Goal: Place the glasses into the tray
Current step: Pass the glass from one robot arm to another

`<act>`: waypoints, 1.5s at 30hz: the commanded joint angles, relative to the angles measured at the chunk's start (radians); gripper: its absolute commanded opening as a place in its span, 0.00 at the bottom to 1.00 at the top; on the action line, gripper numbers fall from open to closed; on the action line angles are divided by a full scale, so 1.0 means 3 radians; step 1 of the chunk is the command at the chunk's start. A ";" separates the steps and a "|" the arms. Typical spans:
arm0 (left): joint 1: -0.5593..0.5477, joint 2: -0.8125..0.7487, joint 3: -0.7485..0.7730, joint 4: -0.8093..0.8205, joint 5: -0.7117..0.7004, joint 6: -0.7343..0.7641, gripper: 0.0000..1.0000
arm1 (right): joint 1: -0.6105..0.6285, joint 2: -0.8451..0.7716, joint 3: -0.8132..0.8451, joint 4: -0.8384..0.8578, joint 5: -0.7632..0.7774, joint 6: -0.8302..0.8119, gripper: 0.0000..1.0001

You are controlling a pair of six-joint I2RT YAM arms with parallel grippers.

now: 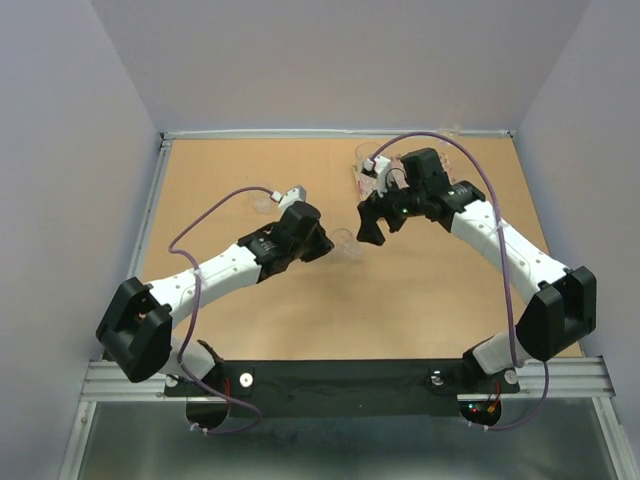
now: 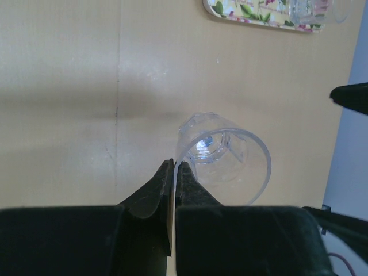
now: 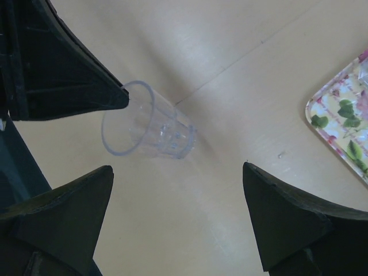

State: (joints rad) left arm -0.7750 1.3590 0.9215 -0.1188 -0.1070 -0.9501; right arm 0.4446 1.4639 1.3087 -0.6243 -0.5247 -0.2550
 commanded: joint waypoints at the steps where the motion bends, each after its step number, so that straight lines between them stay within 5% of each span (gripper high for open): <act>1: -0.0111 0.0102 0.0339 -0.0242 -0.0415 -0.0249 0.00 | 0.0195 0.0126 0.0224 0.0000 0.0337 0.0353 0.98; 9: -0.0193 0.0358 0.0574 -0.0340 -0.0441 -0.0305 0.00 | 0.0389 0.0300 0.0296 0.0015 0.0803 0.0456 0.98; 16: -0.0214 0.0455 0.0697 -0.0340 -0.0426 -0.0285 0.00 | 0.0466 0.0458 0.0306 0.0015 0.1007 0.0507 0.87; 22: -0.0224 0.0496 0.0758 -0.0340 -0.0390 -0.0280 0.00 | 0.0487 0.0581 0.0332 0.0020 0.1171 0.0533 0.70; 27: -0.0224 0.0507 0.0794 -0.0330 -0.0329 -0.0224 0.00 | 0.0497 0.0632 0.0347 0.0010 0.1268 0.0528 0.37; 32: -0.0224 0.0491 0.0799 -0.0289 -0.0232 -0.0131 0.01 | 0.0502 0.0622 0.0322 0.0010 0.1268 0.0518 0.21; 40: -0.0224 0.0369 0.0651 -0.0029 -0.0068 0.0027 0.05 | 0.0502 0.0597 0.0245 0.0005 0.1161 0.0431 0.06; 45: -0.0219 0.0251 0.0492 0.0196 0.0116 0.0124 0.22 | 0.0487 0.0566 0.0230 0.0010 0.1110 0.0400 0.00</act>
State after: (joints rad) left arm -0.8375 1.5158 1.0977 -0.1719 -0.1459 -0.9558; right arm 0.5968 1.6451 1.3663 -0.6319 -0.1608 -0.1085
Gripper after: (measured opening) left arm 0.202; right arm 0.229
